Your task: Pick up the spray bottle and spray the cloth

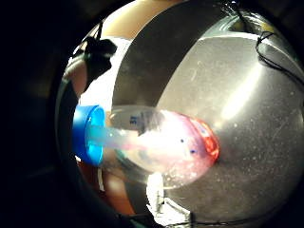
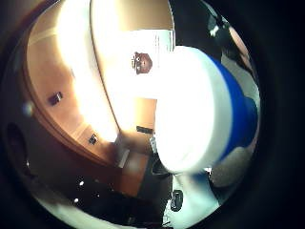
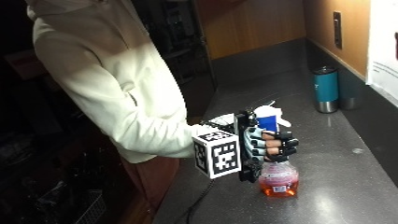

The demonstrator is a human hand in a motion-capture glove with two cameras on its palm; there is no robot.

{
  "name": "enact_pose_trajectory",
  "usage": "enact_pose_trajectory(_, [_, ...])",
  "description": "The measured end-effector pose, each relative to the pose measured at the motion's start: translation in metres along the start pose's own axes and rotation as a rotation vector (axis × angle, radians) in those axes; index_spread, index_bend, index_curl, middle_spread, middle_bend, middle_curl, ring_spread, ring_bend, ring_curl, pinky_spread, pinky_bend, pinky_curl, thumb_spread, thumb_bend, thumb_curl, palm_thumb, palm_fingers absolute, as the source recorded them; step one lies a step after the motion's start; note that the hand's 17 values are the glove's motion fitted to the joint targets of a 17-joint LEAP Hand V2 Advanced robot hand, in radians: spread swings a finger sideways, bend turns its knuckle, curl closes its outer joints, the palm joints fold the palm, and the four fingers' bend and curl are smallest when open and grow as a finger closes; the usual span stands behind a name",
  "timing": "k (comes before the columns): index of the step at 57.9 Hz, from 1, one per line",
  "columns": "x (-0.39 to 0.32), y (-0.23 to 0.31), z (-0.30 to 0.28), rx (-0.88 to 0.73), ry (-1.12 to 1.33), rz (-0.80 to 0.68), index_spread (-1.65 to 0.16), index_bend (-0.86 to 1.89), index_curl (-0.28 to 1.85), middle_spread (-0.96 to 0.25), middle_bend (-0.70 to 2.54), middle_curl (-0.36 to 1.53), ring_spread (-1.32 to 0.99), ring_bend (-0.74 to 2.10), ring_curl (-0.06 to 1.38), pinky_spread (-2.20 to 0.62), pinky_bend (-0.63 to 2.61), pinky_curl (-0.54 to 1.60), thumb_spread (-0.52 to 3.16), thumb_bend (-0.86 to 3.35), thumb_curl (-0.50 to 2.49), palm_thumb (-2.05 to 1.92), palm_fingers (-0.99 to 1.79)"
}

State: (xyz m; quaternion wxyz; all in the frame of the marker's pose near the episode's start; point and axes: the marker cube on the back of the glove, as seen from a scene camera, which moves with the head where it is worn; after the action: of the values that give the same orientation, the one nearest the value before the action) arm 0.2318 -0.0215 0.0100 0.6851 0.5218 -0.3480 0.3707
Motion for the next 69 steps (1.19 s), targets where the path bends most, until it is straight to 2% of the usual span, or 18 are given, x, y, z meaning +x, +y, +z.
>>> enact_pose_trajectory(4, [0.000, -0.005, 0.007, 0.005, -0.009, 0.020, -0.25, 0.20, 0.28, -0.08, 0.25, 0.38, -0.06, 0.48, 0.34, 0.06, 0.21, 0.33, 0.83, -0.03, 0.41, 0.66, 0.80])
enact_pose_trajectory(12, [-0.004, -0.013, 0.021, -0.073, -0.040, 0.062, -0.23, 0.23, 0.35, -0.11, 0.40, 0.43, -0.14, 0.50, 0.36, 0.00, 0.12, 0.28, 0.83, 0.00, 0.42, 0.77, 1.19])
enact_pose_trajectory(18, [-0.008, -0.019, 0.030, -0.163, -0.021, 0.050, -0.22, 0.21, 0.38, -0.12, 0.46, 0.45, -0.16, 0.54, 0.39, -0.04, 0.14, 0.28, 0.79, -0.01, 0.46, 0.86, 1.23])
enact_pose_trajectory(27, [-0.024, -0.016, 0.047, -0.338, 0.056, 0.006, -0.21, 0.21, 0.42, -0.12, 0.52, 0.49, -0.17, 0.55, 0.41, -0.13, 0.26, 0.33, 0.50, -0.02, 0.55, 0.98, 1.36])
enact_pose_trajectory(31, [-0.037, -0.006, 0.063, -0.437, 0.130, -0.057, -0.21, 0.25, 0.45, -0.12, 0.55, 0.50, -0.17, 0.55, 0.42, -0.17, 0.27, 0.34, 0.39, -0.02, 0.59, 1.01, 1.39])
enact_pose_trajectory(37, [-0.060, 0.018, 0.075, -0.686, 0.304, -0.193, -0.20, 0.29, 0.48, -0.12, 0.58, 0.51, -0.17, 0.57, 0.44, -0.19, 0.28, 0.35, 0.29, -0.03, 0.62, 1.02, 1.39])
enact_pose_trajectory(45, [-0.108, 0.014, 0.074, -0.939, 0.442, -0.332, -0.21, 0.35, 0.51, -0.13, 0.59, 0.52, -0.17, 0.61, 0.46, -0.21, 0.30, 0.37, 0.19, -0.03, 0.66, 1.01, 1.40])
enact_pose_trajectory(49, [-0.120, 0.036, 0.090, -1.058, 0.529, -0.420, -0.20, 0.36, 0.52, -0.13, 0.59, 0.52, -0.17, 0.65, 0.46, -0.21, 0.31, 0.38, 0.16, -0.03, 0.67, 1.01, 1.40])
enact_pose_trajectory(53, [-0.132, 0.074, 0.119, -1.145, 0.649, -0.495, -0.20, 0.37, 0.53, -0.14, 0.60, 0.52, -0.17, 0.66, 0.47, -0.22, 0.31, 0.38, 0.14, -0.03, 0.68, 1.00, 1.40])
enact_pose_trajectory(60, [-0.149, 0.106, 0.132, -1.278, 0.849, -0.614, -0.20, 0.38, 0.54, -0.14, 0.61, 0.52, -0.17, 0.67, 0.47, -0.22, 0.33, 0.39, 0.11, -0.03, 0.70, 1.00, 1.40])
enact_pose_trajectory(69, [-0.163, 0.139, 0.138, -1.315, 1.017, -0.701, -0.20, 0.39, 0.54, -0.15, 0.62, 0.53, -0.17, 0.68, 0.48, -0.22, 0.34, 0.39, 0.09, -0.03, 0.71, 0.99, 1.39])
